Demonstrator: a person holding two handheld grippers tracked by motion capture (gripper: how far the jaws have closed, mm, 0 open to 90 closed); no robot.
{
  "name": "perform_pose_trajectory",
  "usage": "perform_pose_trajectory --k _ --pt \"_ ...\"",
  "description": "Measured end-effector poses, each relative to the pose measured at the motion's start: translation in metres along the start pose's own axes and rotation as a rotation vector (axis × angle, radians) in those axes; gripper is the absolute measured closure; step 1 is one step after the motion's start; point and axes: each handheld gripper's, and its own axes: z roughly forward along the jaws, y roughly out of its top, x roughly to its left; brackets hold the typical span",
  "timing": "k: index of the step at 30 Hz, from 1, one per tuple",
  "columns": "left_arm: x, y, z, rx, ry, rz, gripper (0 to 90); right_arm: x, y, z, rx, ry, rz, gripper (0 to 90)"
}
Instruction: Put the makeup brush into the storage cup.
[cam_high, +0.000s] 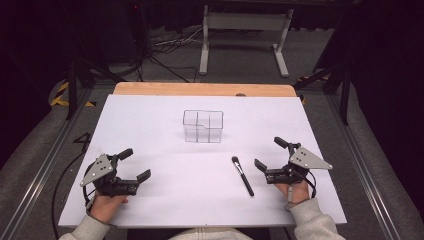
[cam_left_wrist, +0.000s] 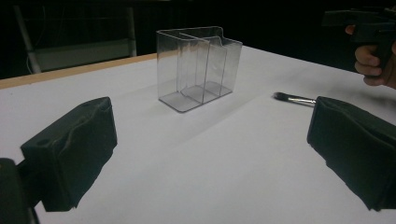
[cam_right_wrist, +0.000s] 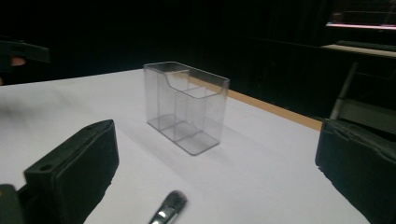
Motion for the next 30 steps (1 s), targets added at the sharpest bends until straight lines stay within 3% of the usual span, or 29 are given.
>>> perform_pose_trajectory --k 4,7,14,19,23,30 --pt "0.000 0.000 0.002 0.000 0.004 0.005 2.2 0.003 0.009 0.010 0.042 0.039 -0.003 0.9" --pt "-0.001 0.001 0.002 0.006 -0.001 0.007 2.2 0.006 0.015 0.017 0.031 0.025 0.002 0.9" --pt "-0.001 0.000 0.000 0.010 -0.005 0.011 2.2 0.014 0.027 0.036 0.025 0.048 -0.001 2.1" --pt "-0.001 0.001 0.002 0.001 -0.004 0.012 2.3 0.018 0.030 0.050 0.057 0.073 0.016 2.9" --pt "-0.002 0.001 0.003 0.002 -0.003 0.013 2.3 0.022 0.030 0.064 0.124 0.093 0.025 3.1" --pt "-0.002 0.002 0.002 -0.006 -0.003 0.012 2.4 0.020 0.039 0.070 0.154 0.109 0.025 3.7"
